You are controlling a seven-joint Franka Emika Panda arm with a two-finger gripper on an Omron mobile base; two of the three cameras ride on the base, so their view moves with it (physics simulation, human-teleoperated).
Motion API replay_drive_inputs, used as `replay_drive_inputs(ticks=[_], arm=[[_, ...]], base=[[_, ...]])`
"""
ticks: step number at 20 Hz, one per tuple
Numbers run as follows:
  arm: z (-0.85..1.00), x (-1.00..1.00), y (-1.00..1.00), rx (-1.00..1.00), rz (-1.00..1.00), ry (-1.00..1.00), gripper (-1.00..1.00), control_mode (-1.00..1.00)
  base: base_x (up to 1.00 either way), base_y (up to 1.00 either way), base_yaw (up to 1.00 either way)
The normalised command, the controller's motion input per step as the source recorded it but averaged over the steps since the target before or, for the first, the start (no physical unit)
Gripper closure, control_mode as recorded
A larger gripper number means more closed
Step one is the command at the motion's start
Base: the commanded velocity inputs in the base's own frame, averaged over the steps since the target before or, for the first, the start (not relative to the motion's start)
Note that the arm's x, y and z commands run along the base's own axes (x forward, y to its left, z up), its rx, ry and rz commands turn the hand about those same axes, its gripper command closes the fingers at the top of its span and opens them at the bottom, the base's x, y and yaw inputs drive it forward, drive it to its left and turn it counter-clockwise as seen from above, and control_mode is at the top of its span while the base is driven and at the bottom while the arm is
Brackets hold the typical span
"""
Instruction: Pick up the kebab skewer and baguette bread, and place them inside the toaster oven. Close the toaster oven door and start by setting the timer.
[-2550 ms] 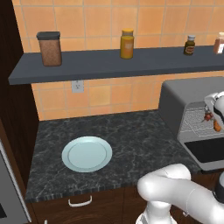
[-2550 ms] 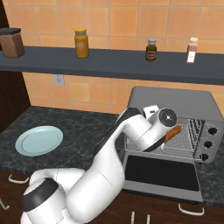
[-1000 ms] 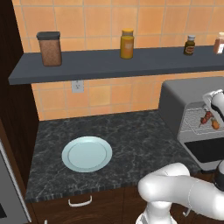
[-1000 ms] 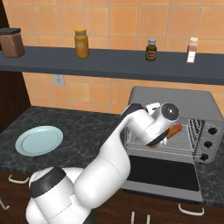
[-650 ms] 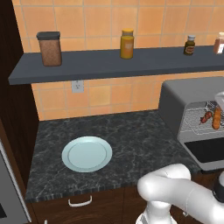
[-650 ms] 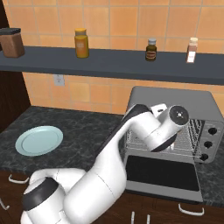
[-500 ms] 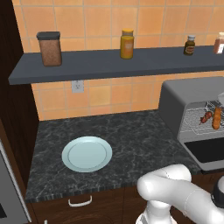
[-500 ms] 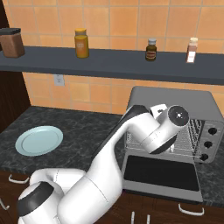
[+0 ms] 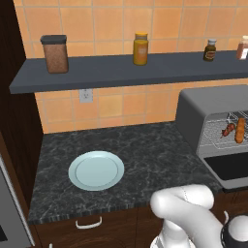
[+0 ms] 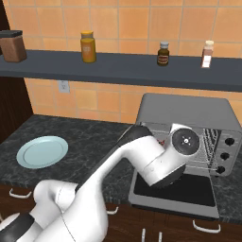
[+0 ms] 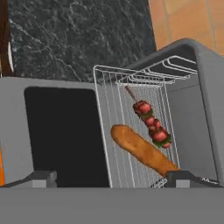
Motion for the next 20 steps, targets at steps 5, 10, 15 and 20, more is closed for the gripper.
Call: replay_drive_inputs(ticks=[5, 10, 15, 20], arm=[[0.1, -0.32, 0.06, 0.48, -0.68, -0.05, -1.0, -1.0], [0.12, -0.3, 0.08, 0.71, -0.56, -0.15, -1.0, -1.0], [0.0, -0.11, 0.29, 0.97, -0.18, -0.15, -1.0, -1.0], [0.01, 0.27, 0.81, 0.45, -0.02, 0.03, -1.0, -1.0]], base=[[0.0, 0.0, 0.0], [0.0, 0.0, 0.0], [0.0, 0.0, 0.0], [0.0, 0.0, 0.0]])
